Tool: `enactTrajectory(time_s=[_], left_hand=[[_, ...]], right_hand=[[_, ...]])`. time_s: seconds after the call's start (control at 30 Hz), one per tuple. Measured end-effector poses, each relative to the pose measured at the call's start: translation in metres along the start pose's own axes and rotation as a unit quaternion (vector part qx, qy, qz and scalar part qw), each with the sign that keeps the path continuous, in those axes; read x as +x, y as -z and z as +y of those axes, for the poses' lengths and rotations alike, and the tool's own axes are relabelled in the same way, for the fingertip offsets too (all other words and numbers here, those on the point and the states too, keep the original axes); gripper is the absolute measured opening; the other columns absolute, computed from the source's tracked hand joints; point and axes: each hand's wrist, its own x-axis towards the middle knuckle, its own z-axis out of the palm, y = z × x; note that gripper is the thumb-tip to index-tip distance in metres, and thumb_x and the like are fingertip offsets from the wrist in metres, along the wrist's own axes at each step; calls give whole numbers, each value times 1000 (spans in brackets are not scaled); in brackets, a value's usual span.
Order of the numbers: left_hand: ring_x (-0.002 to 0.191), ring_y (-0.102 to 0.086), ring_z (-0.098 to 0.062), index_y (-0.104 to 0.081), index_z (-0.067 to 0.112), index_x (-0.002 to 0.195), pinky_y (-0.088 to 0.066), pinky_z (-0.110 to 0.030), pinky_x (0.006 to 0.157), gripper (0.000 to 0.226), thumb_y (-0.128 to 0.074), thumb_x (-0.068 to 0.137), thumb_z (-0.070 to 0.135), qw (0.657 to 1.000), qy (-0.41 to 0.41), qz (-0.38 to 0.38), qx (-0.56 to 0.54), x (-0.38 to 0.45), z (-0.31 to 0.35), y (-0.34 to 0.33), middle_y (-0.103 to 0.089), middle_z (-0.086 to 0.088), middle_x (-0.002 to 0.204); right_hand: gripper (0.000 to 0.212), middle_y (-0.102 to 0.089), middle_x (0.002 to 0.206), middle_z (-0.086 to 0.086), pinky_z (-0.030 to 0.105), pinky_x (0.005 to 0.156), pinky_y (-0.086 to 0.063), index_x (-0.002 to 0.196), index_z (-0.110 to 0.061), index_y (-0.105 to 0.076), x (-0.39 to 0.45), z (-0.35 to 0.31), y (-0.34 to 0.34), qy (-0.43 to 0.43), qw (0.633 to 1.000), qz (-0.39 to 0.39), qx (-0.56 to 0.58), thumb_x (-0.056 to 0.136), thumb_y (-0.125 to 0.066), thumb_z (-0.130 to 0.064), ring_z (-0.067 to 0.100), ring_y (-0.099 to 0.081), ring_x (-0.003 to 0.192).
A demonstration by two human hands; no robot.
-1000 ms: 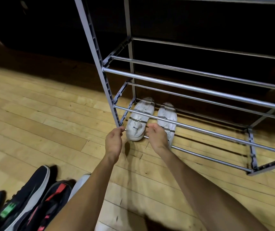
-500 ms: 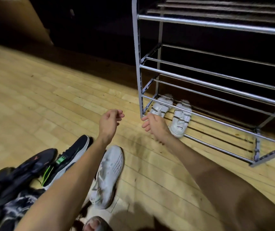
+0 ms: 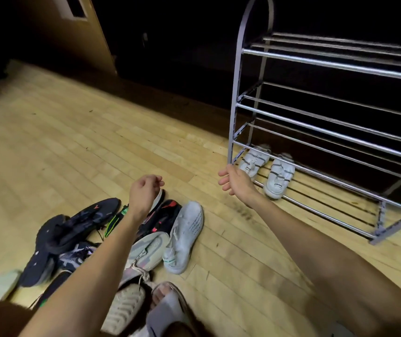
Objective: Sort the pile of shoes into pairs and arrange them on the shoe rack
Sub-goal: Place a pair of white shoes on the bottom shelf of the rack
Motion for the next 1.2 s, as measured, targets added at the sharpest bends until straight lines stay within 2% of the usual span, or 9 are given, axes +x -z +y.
enactTrajectory(time_s=[0.23, 0.4, 0.53, 0.67, 0.77, 0.83, 0.9, 1.07, 1.2], left_hand=[[70, -53, -14, -69, 11, 95, -40, -32, 70, 26, -45, 97, 23, 999, 31, -18, 31, -16, -26, 28, -70, -6, 90], [72, -53, -15, -68, 10, 98, -41, -33, 69, 28, -45, 97, 26, 997, 37, -25, 64, -22, -30, 35, -70, -5, 92], [87, -62, -21, -67, 11, 105, -48, -38, 84, 29, -45, 99, 29, 987, 63, -38, 143, -27, -45, 46, -70, -5, 95], [72, -57, -26, -64, 5, 86, -47, -35, 67, 27, -48, 95, 24, 966, 123, -45, 221, -31, -67, 59, -66, -14, 81], [60, -51, -24, -61, 3, 83, -39, -23, 48, 27, -46, 97, 21, 949, 160, -89, 255, -35, -82, 54, -58, -10, 71], [69, -53, -26, -63, -2, 91, -38, -29, 61, 33, -44, 99, 25, 943, 154, -119, 270, -34, -93, 45, -59, -14, 78], [71, -51, -25, -61, 1, 89, -36, -33, 65, 34, -44, 100, 29, 940, 154, -137, 272, -33, -101, 37, -57, -12, 76], [82, -60, -31, -64, 7, 93, -44, -34, 71, 26, -50, 98, 27, 940, 176, -128, 264, -25, -119, 18, -65, -15, 85], [95, -64, -33, -60, 11, 108, -50, -36, 82, 19, -55, 95, 23, 925, 193, -128, 301, -19, -130, 3, -66, -13, 98]], right_hand=[[42, -71, 87, 0, 27, 61, -47, 88, -28, -64, -24, 14, -23, -23, 1000, -7, 4, 102, -30, -48, 13, -60, 69], [43, -69, 98, -1, 27, 63, -46, 104, -24, -64, -37, 26, -25, -36, 999, -18, -8, 102, -29, -48, 13, -60, 77], [48, -64, 109, 0, 36, 85, -48, 123, -20, -58, -44, 43, -24, -56, 998, -23, -35, 101, -28, -50, 14, -60, 92], [59, -57, 130, 4, 44, 103, -42, 139, -16, -48, -51, 68, -25, -98, 991, -48, -77, 101, -25, -55, 26, -54, 119], [53, -61, 113, 1, 42, 89, -48, 123, -18, -56, -55, 94, -35, -120, 988, -59, -81, 100, -27, -56, 20, -56, 95], [43, -61, 102, 0, 39, 78, -50, 100, -25, -56, -56, 110, -44, -137, 985, -69, -75, 99, -28, -58, 18, -57, 83], [41, -62, 101, 3, 42, 83, -51, 92, -26, -53, -55, 118, -51, -150, 982, -83, -84, 98, -27, -57, 22, -60, 84], [58, -64, 113, 10, 54, 101, -47, 117, -14, -56, -48, 123, -68, -169, 974, -111, -97, 95, -25, -58, 40, -61, 109], [57, -54, 116, 10, 51, 106, -42, 136, -7, -49, -42, 134, -86, -171, 968, -140, -117, 104, -26, -48, 30, -54, 110]])
